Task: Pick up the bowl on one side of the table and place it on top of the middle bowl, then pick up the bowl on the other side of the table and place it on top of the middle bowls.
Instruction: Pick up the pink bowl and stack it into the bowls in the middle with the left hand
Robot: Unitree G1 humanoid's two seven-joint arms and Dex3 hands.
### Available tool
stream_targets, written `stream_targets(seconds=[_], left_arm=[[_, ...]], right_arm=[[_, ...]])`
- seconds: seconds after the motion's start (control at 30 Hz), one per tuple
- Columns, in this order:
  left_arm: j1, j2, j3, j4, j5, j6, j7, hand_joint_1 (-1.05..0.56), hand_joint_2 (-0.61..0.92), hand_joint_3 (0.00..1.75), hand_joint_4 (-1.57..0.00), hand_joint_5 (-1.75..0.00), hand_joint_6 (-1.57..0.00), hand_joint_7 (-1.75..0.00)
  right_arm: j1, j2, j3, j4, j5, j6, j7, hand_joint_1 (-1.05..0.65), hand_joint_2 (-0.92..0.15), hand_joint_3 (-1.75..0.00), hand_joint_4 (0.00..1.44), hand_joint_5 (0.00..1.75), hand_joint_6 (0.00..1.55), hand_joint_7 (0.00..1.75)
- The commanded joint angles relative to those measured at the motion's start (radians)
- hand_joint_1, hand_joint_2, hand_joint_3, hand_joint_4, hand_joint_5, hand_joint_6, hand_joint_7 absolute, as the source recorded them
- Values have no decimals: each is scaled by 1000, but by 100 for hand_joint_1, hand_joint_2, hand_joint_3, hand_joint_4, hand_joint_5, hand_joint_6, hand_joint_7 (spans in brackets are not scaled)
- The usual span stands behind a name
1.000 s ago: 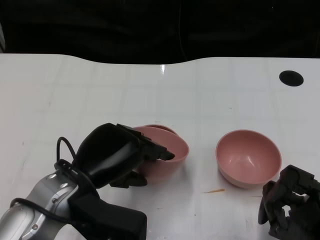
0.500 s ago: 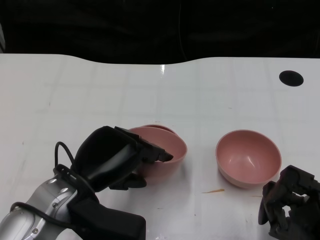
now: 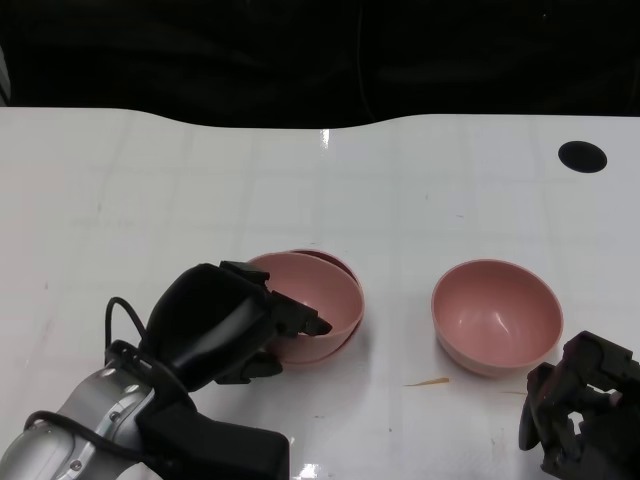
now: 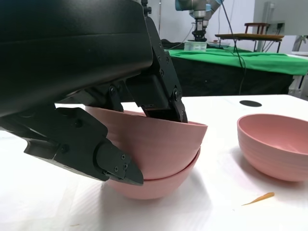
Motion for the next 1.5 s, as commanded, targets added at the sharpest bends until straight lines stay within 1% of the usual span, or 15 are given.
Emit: stream_targets(seconds=[0.03, 0.2, 0.53, 0.6, 0.67, 0.7, 0.73, 0.8, 0.83, 0.93, 1.0, 1.03, 1.1, 1.27, 1.5], left_arm=[[-16, 3, -3, 19, -2, -10, 28, -4, 92, 27, -66, -113, -114, -15], [-39, -5, -18, 82, 6, -31, 78, -4, 92, 24, -66, -112, -113, -17], [-48, -10, -34, 104, -5, -24, 73, -7, 92, 23, -66, -112, -111, -20], [-46, -10, -34, 101, -6, -24, 71, -8, 92, 19, -68, -109, -111, -19], [-43, -9, -35, 93, -5, -21, 67, -9, 92, 13, -71, -101, -111, -17], [-42, -7, -35, 92, -4, -21, 67, -14, 92, 8, -76, -84, -111, -12], [-40, -5, -34, 89, -6, -23, 65, -17, 92, 7, -79, -75, -111, -9], [-39, -3, -33, 86, -9, -25, 62, -25, 92, 5, -89, -40, -108, -3], [-34, 0, -32, 75, -8, -19, 56, -26, 92, 5, -91, -34, -108, -2], [-22, 8, -30, 48, -4, -2, 40, -63, 92, 19, -71, -7, -82, 0], [-15, 4, -27, 38, -9, 13, 32, -69, 92, 22, -67, -2, -77, 0], [-10, -1, -26, 34, -13, 21, 31, -80, 92, 29, -55, -1, -68, 0], [-5, -5, -26, 29, -18, 34, 30, -88, 92, 34, -39, 0, -57, 0], [-4, -9, -33, 36, -16, 45, 39, -93, 92, 37, -21, 0, -46, 0], [-6, -1, -43, 37, -8, 50, 31, -94, 92, 39, -15, 0, -41, 0]], right_arm=[[11, -8, -6, -12, 14, 13, -4, -3, -63, -108, 93, 167, 86, 141], [12, -10, -5, -12, 14, 14, -2, -4, -62, -108, 92, 167, 86, 141], [10, -10, -9, -8, 1, 9, -7, -6, -60, -109, 92, 168, 87, 141], [11, -10, -8, -8, 5, 7, -3, -5, -60, -110, 92, 169, 86, 141], [10, -11, -8, -8, 9, 7, 1, -5, -60, -111, 92, 169, 86, 142], [10, -11, -8, -7, 9, 5, 2, -5, -60, -111, 92, 169, 86, 142], [10, -10, -8, -8, 14, 8, 3, -5, -60, -110, 92, 168, 86, 142], [11, -8, -8, -9, 18, 11, 5, -5, -61, -110, 92, 167, 86, 141], [12, -12, -7, -11, 19, 13, 7, -5, -61, -109, 93, 167, 87, 141], [9, -15, -8, -6, 15, 8, 11, -6, -62, -107, 92, 168, 86, 141], [10, -12, -9, -6, 15, 8, 9, -6, -62, -108, 92, 168, 86, 141], [11, -10, -8, -9, 13, 10, 5, -6, -62, -108, 92, 168, 87, 141], [13, -8, -8, -13, 12, 14, 0, -5, -62, -108, 92, 168, 87, 141], [11, -10, -8, -9, 10, 8, 2, -5, -63, -107, 92, 168, 87, 141], [12, -10, -8, -12, 17, 12, 5, -4, -62, -109, 92, 168, 87, 141]])
